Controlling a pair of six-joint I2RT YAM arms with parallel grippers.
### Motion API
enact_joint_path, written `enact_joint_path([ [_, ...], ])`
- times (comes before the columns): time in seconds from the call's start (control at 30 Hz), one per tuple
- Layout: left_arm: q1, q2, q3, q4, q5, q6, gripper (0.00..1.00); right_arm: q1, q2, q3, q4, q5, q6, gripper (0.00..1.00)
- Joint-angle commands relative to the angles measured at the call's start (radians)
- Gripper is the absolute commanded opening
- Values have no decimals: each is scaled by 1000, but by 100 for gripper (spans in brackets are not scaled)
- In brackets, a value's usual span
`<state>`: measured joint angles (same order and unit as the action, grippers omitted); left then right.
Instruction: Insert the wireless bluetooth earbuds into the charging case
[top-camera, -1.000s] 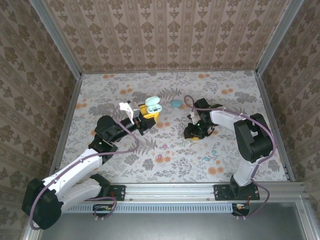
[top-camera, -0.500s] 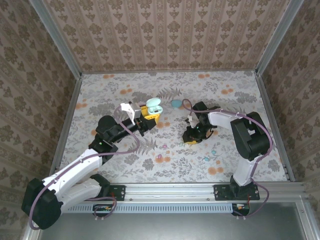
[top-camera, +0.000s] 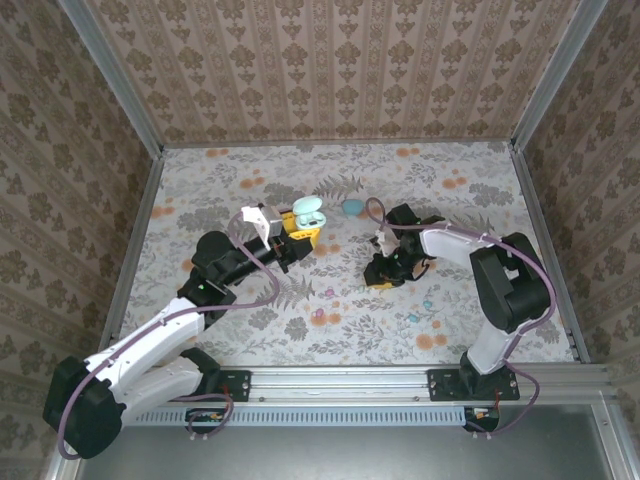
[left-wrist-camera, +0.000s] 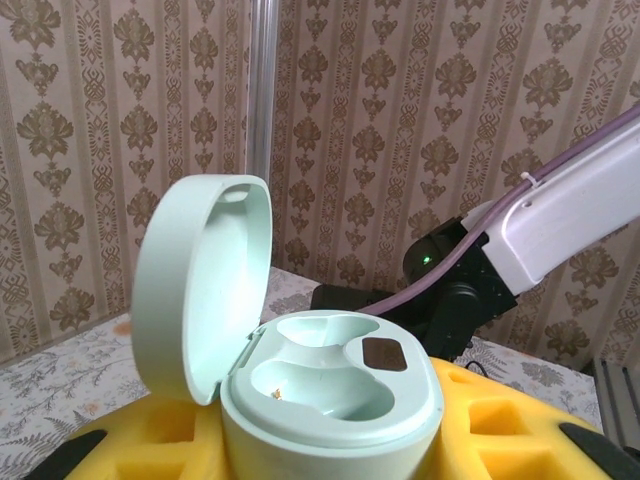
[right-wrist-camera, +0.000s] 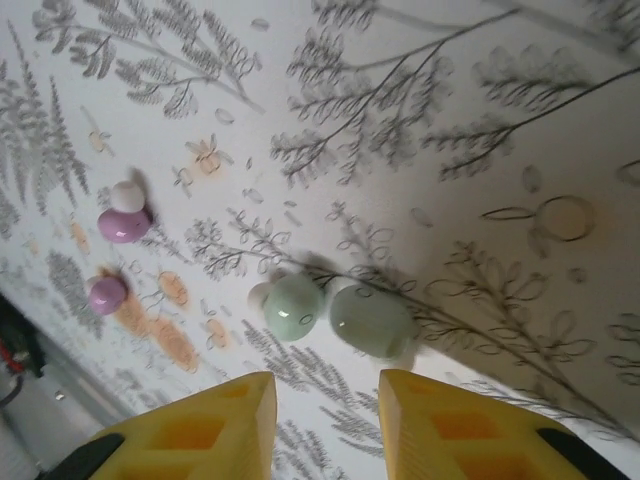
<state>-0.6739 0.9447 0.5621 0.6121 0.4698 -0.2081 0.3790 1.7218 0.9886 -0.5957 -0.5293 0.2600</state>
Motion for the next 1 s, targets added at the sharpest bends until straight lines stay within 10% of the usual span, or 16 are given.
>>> enact_joint_path([
  [0.0,-7,-31,22,-9,-6,23,33,5,-22,27,-20,127,-24,37],
  [0.97,-6,-87,15,-67,-59,77,33,93,-51,91,-87,161,-102,33],
])
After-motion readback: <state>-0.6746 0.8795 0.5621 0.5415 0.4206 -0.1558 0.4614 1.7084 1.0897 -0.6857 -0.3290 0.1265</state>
